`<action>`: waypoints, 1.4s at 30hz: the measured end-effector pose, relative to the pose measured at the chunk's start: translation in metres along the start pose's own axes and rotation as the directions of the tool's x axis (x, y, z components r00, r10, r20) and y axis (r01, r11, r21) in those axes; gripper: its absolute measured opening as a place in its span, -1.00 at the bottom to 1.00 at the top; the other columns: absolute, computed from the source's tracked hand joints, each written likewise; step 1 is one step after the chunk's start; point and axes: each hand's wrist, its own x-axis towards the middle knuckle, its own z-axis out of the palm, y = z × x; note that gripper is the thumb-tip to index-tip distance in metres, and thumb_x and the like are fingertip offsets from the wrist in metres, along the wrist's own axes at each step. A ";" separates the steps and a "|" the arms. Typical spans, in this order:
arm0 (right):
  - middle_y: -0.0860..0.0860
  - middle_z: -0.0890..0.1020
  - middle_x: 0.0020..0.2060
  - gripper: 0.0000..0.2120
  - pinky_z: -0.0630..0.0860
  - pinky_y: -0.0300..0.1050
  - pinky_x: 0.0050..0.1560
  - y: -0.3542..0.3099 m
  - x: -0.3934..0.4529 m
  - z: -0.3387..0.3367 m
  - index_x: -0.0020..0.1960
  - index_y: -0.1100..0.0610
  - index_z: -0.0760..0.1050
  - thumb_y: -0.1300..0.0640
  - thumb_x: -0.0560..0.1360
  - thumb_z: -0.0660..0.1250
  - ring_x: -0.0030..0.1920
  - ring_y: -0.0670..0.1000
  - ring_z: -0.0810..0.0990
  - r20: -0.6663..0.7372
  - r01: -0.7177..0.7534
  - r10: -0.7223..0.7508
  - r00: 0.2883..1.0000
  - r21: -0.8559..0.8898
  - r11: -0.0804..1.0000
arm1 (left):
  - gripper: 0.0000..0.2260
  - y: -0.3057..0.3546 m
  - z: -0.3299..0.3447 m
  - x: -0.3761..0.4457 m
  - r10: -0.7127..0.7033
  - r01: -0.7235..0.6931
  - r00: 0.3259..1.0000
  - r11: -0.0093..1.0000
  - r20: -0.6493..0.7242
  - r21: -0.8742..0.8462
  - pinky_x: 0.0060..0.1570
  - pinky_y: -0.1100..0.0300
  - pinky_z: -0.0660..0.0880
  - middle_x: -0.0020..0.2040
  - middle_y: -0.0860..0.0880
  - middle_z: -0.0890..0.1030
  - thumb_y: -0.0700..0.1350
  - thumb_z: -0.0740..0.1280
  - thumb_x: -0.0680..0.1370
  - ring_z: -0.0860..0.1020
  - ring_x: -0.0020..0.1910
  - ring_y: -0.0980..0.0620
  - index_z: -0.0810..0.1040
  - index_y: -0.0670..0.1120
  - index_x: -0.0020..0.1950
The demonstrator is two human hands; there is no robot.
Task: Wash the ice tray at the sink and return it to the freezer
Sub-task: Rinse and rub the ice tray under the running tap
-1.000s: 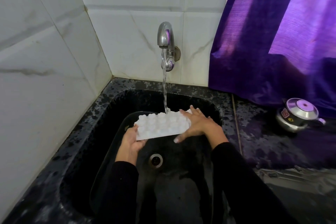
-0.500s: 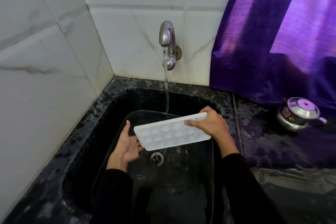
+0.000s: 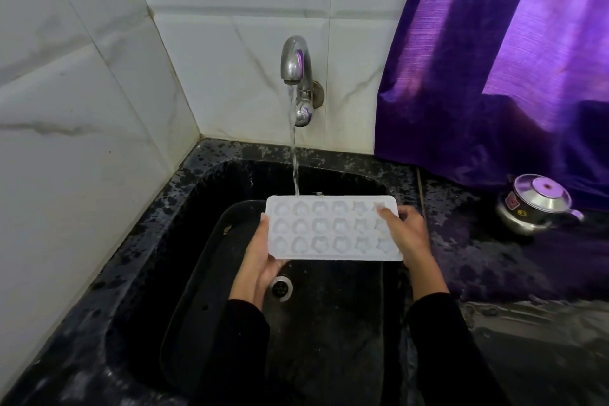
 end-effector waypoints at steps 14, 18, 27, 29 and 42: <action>0.03 0.64 -0.11 -0.83 0.53 -0.23 -0.22 0.010 -0.005 0.004 0.08 0.13 0.54 0.20 0.49 0.39 -0.13 -0.04 0.62 -0.250 0.050 0.093 0.964 0.513 0.857 | -0.55 -0.010 0.044 0.014 0.035 -0.047 0.974 0.998 -0.226 -0.047 0.01 -0.11 0.60 0.13 -0.17 0.65 0.16 0.16 0.62 0.64 0.06 -0.18 0.51 -0.16 0.29; 0.04 0.65 -0.13 -0.86 0.52 -0.28 -0.23 0.010 -0.004 0.009 0.03 0.11 0.56 0.19 0.48 0.40 -0.13 -0.03 0.63 -0.282 0.090 0.071 0.957 0.520 0.849 | -0.58 -0.010 0.044 0.013 0.046 -0.064 0.970 0.996 -0.239 -0.069 -0.09 -0.05 0.61 0.09 -0.16 0.66 0.13 0.17 0.63 0.65 0.03 -0.17 0.54 -0.16 0.25; -0.16 0.58 -0.27 -0.86 0.42 -0.55 -0.32 0.004 -0.008 0.023 0.04 0.15 0.58 0.13 0.50 0.39 -0.23 -0.25 0.55 -0.315 0.134 0.033 0.948 0.493 0.860 | -0.53 -0.002 0.034 0.010 0.043 -0.065 0.964 0.995 -0.264 -0.075 -0.07 -0.06 0.61 0.13 -0.16 0.65 0.17 0.17 0.61 0.64 0.05 -0.17 0.49 -0.15 0.31; -0.17 0.58 -0.28 -0.85 0.44 -0.54 -0.28 0.003 -0.008 0.024 0.05 0.17 0.58 0.14 0.51 0.38 -0.24 -0.25 0.55 -0.321 0.140 0.028 0.947 0.489 0.861 | -0.54 0.002 0.035 0.011 0.051 -0.071 0.963 0.995 -0.264 -0.067 -0.07 -0.07 0.61 0.12 -0.17 0.65 0.17 0.17 0.61 0.64 0.05 -0.17 0.50 -0.15 0.30; 0.07 0.61 0.17 -0.68 0.50 -0.12 0.18 0.003 0.005 0.017 0.26 0.19 0.53 0.05 0.61 0.22 0.17 0.01 0.57 -0.361 0.156 0.000 0.932 0.404 0.902 | -0.56 0.015 0.059 0.028 0.020 -0.035 0.977 0.997 -0.213 -0.065 0.07 -0.18 0.57 0.13 -0.19 0.64 0.15 0.18 0.61 0.63 0.07 -0.21 0.50 -0.16 0.28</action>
